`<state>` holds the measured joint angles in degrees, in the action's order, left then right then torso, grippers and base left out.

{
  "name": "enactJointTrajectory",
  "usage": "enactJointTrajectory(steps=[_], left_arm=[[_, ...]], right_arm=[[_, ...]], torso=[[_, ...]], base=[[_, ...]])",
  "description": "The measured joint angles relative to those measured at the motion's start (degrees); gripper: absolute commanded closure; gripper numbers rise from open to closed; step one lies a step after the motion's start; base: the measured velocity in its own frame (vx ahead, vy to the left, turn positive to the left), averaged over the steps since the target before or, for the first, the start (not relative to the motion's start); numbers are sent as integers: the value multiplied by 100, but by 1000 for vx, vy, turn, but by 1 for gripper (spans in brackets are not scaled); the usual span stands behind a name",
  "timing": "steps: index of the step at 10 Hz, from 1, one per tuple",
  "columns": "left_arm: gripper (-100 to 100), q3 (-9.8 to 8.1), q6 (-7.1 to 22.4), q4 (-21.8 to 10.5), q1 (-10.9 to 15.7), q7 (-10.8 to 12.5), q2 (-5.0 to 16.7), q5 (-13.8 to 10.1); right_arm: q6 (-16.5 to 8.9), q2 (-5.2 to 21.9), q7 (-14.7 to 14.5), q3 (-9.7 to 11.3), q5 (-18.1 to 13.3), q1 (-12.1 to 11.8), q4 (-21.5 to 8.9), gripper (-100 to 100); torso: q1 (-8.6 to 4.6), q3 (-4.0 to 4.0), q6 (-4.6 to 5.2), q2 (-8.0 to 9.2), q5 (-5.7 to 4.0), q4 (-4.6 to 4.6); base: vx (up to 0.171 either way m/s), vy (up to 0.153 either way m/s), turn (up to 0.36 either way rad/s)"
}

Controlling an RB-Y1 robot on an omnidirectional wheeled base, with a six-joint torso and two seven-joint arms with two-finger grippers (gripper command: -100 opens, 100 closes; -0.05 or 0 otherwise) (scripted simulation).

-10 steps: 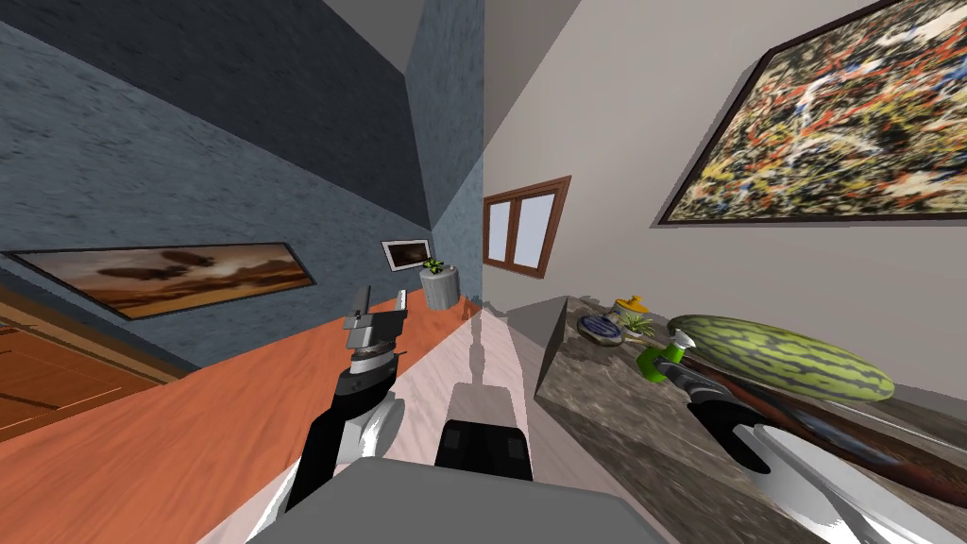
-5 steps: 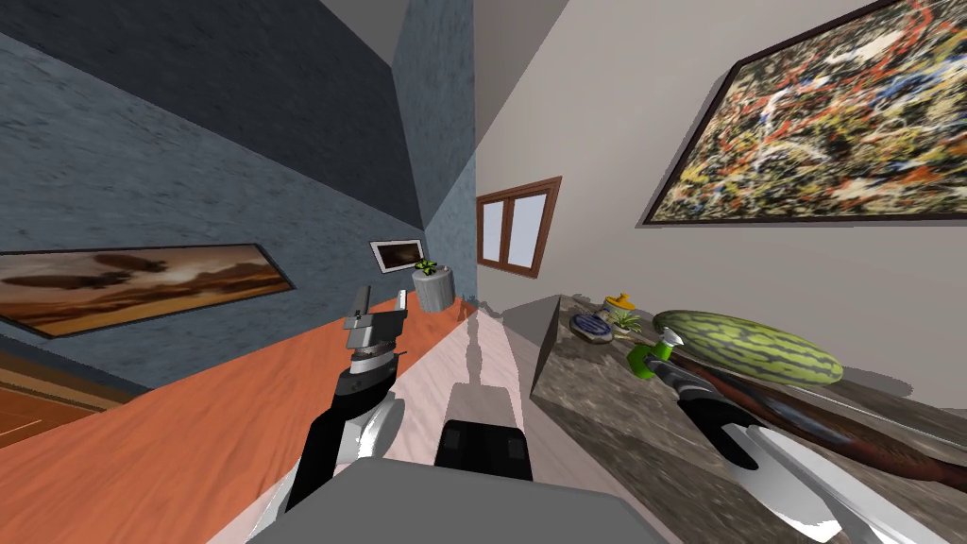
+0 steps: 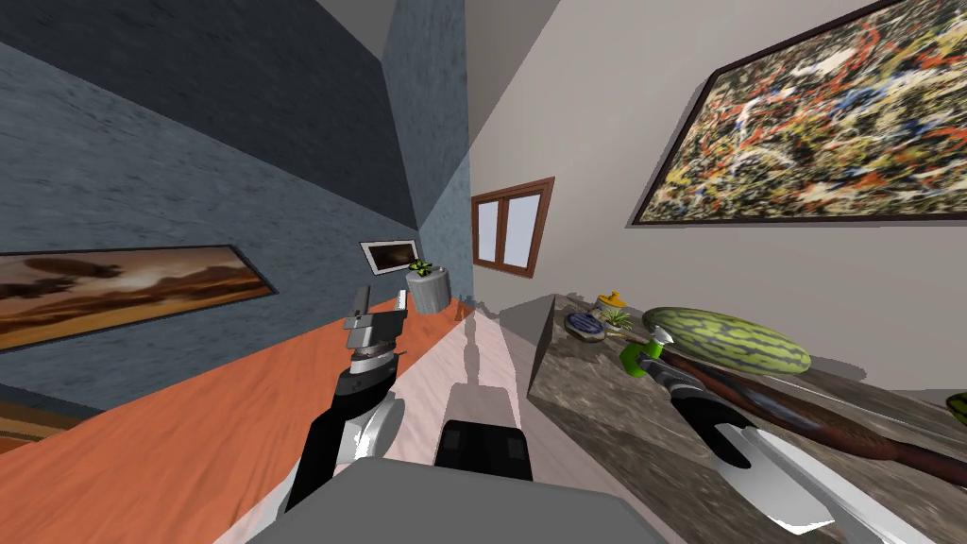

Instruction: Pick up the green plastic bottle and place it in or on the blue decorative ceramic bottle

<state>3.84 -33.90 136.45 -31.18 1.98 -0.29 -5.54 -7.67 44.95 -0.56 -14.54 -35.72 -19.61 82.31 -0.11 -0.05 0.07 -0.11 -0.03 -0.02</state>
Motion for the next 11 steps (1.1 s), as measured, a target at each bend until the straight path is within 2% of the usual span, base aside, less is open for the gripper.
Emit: enactJointTrajectory(steps=[5, 7, 8, 9, 11], left_arm=[[0, 0, 0, 0, 1, 0, 0, 0], [0, 0, 0, 0, 1, 0, 0, 0], [0, 1, 0, 0, 1, 0, 0, 0], [0, 0, 0, 0, 0, 0, 0, 0], [0, 0, 0, 0, 1, 0, 0, 0]], right_arm=[[-121, -164, -738, 30, 533, -139, 456, 100], [-224, -229, -1050, 64, 849, -268, 774, 100], [-249, -251, -1181, 66, 899, -270, 814, 100], [-310, -323, -1337, 85, 1059, -354, 1033, 100], [-331, -371, -1634, 96, 1238, -367, 1123, 100]], torso=[[1, -1, -12, -1, 2, 0], [-2, -3, -10, -5, -1, -1], [1, -3, -14, -4, -1, -2], [0, -4, -6, -6, 0, -2], [-1, -3, -13, -3, 1, -2]], base=[[33, -22, -71], [29, -16, -47], [43, -27, -122], [40, -27, -94], [26, -20, -69]])
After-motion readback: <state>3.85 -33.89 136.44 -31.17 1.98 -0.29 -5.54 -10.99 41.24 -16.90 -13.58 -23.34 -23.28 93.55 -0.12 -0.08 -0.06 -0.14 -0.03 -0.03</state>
